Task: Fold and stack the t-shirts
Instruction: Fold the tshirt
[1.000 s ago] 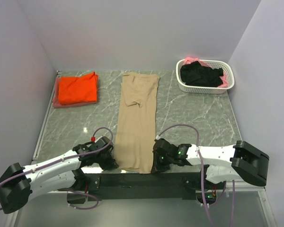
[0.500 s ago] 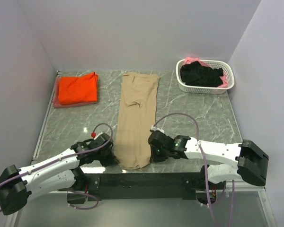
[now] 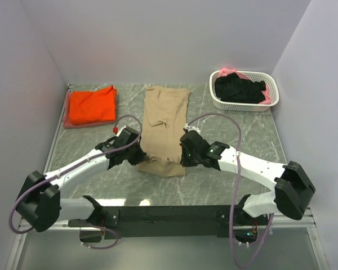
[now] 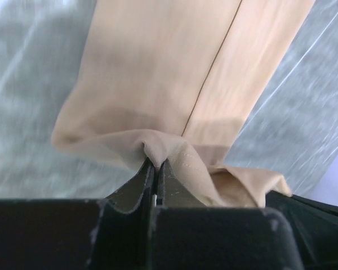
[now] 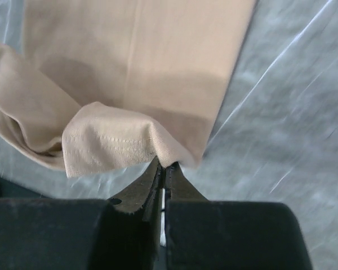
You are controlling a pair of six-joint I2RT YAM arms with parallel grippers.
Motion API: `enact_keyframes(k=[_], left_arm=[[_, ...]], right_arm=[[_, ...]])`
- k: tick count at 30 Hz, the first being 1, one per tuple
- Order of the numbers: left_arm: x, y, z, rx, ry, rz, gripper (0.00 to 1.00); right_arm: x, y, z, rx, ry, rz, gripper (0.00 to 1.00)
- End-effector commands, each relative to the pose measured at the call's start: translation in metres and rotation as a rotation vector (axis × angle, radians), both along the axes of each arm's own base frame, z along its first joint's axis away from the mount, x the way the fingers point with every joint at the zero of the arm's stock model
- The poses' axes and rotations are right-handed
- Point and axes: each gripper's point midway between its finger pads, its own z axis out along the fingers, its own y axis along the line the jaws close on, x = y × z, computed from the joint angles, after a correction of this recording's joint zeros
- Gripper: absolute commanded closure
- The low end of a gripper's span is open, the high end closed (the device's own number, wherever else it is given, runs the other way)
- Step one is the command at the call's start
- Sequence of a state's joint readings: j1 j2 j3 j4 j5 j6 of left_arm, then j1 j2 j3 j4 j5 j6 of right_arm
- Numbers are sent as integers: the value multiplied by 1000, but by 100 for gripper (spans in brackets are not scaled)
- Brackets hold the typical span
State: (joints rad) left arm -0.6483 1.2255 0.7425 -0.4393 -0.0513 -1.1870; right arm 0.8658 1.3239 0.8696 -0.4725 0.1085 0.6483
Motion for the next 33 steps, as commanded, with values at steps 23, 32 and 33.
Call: enact_keyframes(k=[23,32,33], left_arm=[[145,6,21,62,-129,44,100],[170,6,11,66,-115,34,100],[172,3,12,53,-120,26,100]], right_arm=[[157,5,15,-29,-144,-81,100],[185,-1,7,-23,-132,-108,100],[187,-2,6,-19,-129,-110,100]])
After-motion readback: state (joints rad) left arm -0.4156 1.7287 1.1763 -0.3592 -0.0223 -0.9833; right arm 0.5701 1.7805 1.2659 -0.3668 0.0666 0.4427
